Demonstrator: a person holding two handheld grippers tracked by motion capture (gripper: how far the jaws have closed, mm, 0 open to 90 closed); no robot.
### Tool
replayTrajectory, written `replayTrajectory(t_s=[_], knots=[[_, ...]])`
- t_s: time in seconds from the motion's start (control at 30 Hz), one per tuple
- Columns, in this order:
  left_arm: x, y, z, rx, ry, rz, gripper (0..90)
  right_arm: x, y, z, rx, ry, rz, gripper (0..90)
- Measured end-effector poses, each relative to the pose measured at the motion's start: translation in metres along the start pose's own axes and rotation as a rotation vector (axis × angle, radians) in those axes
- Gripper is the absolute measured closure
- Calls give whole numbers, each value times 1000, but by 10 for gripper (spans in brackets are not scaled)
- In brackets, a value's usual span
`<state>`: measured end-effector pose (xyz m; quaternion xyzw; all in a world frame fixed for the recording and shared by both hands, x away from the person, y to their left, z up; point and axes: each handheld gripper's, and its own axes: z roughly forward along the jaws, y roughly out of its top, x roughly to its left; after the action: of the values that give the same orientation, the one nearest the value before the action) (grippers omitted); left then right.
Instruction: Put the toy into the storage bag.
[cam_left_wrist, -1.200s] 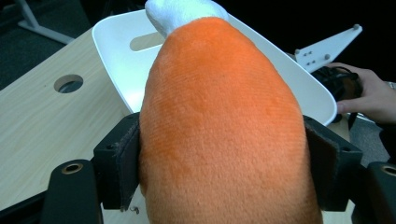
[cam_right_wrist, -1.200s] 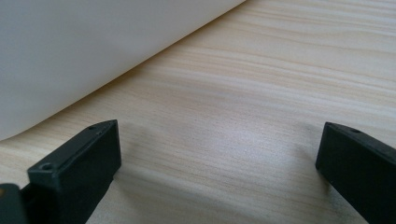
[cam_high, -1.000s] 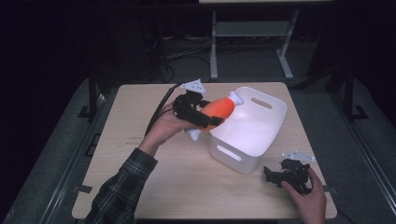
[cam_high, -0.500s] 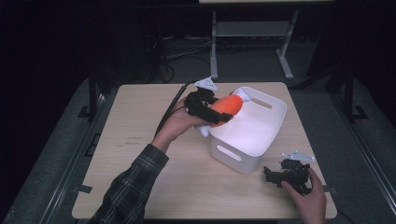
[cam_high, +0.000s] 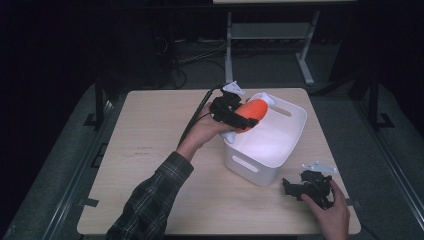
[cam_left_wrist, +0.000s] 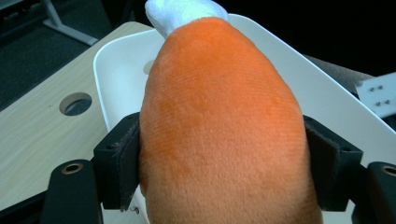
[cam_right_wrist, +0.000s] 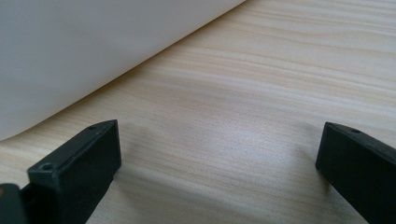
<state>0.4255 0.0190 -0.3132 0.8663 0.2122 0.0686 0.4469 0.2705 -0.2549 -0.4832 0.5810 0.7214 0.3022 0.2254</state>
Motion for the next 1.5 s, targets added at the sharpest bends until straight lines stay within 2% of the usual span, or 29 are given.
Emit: replayTrajectory(t_s=[0.23, 0.57, 0.73, 0.93, 1.5], knots=[[-3, 4, 12, -1, 16, -5, 240, 0, 0, 0, 0, 0, 0, 0], [-3, -4, 28, 25, 40, -34, 236, 0, 0, 0, 0, 0, 0, 0], [0, -7, 30, 35, 52, -45, 232, 0, 0, 0, 0, 0, 0, 0], [1, -8, 31, 55, 64, -39, 219, 0, 0, 0, 0, 0, 0, 0], [0, -8, 31, 57, 67, -34, 154, 0, 0, 0, 0, 0, 0, 0]])
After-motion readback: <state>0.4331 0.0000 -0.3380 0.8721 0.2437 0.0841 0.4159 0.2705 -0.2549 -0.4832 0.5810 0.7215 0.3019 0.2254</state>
